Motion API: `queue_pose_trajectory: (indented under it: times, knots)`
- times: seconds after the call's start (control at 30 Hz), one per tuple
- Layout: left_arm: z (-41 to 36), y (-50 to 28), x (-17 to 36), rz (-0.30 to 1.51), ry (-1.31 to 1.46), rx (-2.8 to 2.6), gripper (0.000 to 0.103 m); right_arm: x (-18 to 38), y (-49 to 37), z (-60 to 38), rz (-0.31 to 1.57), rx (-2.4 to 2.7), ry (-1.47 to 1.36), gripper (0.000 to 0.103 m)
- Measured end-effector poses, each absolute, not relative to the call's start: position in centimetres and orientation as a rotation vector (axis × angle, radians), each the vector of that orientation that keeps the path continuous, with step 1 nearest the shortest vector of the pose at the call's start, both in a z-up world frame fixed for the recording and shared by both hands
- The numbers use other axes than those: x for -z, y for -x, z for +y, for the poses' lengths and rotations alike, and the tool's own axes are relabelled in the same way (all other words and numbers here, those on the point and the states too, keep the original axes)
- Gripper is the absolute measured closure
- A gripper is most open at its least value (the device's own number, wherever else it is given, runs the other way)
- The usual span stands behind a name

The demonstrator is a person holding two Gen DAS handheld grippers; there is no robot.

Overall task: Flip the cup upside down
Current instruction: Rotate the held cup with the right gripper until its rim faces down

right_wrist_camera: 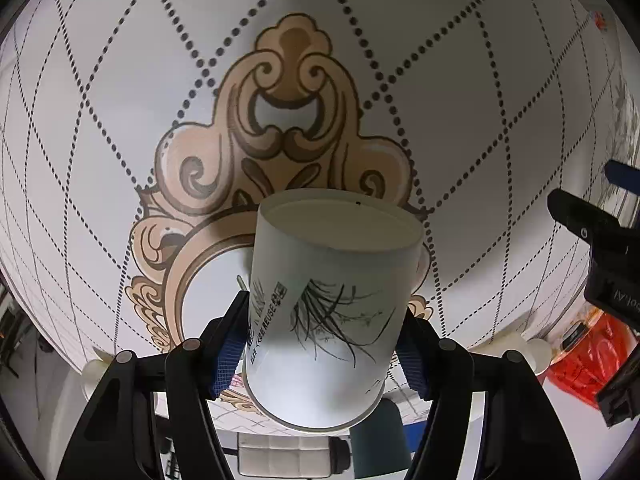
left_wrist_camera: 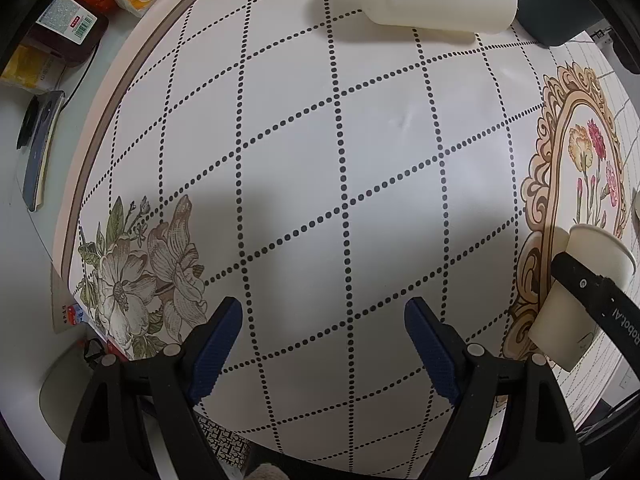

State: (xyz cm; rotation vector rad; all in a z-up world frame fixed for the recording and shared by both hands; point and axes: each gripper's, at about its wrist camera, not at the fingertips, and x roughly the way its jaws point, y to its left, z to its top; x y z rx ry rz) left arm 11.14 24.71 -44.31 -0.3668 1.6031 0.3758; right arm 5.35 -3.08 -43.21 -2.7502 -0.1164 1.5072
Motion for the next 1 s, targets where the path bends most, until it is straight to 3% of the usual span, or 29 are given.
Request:
queue_pose_trajectory:
  times: [0.47,1.0]
  knots:
    - [23.8,-11.4,44.1,1.594,0.335,-0.371,0.020,43.6,-5.7,0.5,0.146,-1.404,2.599,0.037]
    - [20.9,-13.9,42.5,1.584,0.260,-0.322,0.020,42.1,-10.3,5.0,1.009,-1.135,2.071,0.037]
